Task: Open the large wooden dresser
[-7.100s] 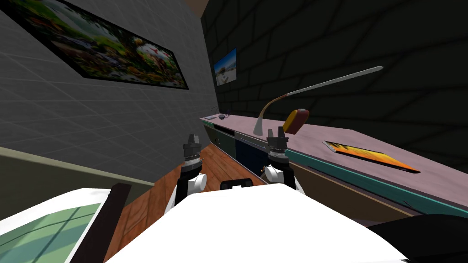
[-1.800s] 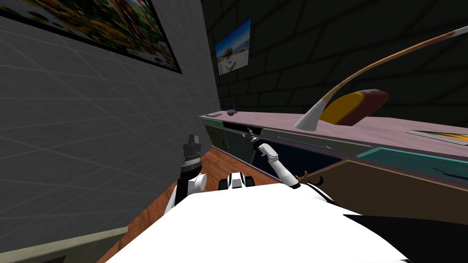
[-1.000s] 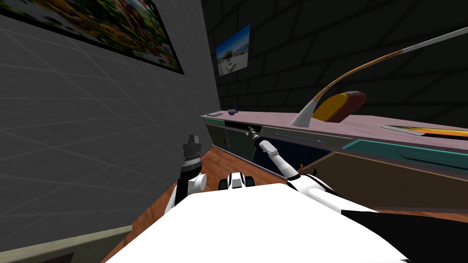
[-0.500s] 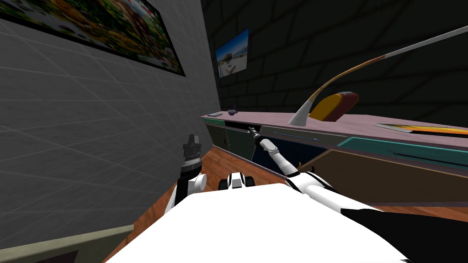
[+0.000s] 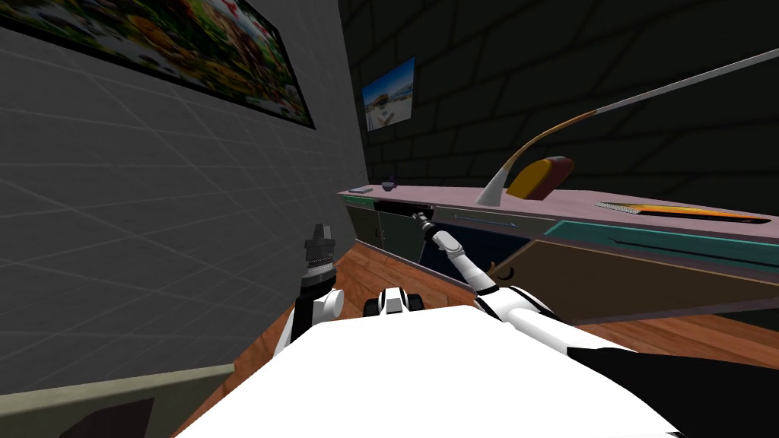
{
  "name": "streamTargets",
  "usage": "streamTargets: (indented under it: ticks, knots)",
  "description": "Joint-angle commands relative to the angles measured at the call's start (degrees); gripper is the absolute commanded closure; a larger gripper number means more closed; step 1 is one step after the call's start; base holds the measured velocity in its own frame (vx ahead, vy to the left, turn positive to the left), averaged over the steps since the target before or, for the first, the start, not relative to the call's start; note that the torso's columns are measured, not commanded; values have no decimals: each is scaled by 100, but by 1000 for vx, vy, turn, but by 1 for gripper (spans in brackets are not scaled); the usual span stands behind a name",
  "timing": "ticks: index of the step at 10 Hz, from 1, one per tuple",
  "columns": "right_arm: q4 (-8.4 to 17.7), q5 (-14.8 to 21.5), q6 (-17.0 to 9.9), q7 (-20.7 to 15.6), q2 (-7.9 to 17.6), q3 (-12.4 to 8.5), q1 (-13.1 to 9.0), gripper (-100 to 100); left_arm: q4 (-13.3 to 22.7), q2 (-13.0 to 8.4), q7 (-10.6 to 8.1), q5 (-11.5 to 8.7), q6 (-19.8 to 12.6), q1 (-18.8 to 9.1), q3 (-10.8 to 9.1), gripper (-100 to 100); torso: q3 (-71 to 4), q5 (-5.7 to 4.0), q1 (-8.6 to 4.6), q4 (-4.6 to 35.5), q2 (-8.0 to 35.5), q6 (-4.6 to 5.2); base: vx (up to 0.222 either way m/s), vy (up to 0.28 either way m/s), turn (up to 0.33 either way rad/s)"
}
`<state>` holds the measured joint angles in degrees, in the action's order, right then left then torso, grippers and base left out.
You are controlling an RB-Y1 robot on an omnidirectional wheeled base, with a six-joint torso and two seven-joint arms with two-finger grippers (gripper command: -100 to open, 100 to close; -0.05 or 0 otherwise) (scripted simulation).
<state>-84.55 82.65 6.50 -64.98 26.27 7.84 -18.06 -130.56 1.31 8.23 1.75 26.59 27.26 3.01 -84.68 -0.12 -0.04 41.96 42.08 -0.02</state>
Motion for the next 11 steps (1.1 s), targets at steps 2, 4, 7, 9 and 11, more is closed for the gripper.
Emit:
streamTargets:
  ticks: [2, 4, 7, 9, 11]
  knots:
    - [74, -24, 63, 235, 249, 88, -121, -100, 0, -1, 0, 0, 0, 2, -1, 0, -24, 2, -25, 12, -38, 2, -64, 58, -19]
    - [128, -64, 126, 290, 341, 65, -196, -100, -1, -1, 0, 0, 1, 3, -1, 0, -6, 12, 2, 25, -7, 1, -10, 58, -19]
    - [342, -224, 380, 509, 710, -28, -496, -100, -1, -1, 0, 0, 1, 2, -1, 0, 20, 15, 14, 37, 32, 1, -21, 85, -35]
    - [503, -344, 571, 674, 987, -98, -721, -100, -1, -1, 0, 0, 0, 2, -1, 0, 14, 12, 4, 34, 25, 2, -34, 88, -33]
    - [492, -311, 513, 591, 864, -82, -679, 0, -1, -1, 0, 0, 1, 2, -1, 0, 10, 8, -9, 31, 16, 2, -14, 26, -5]
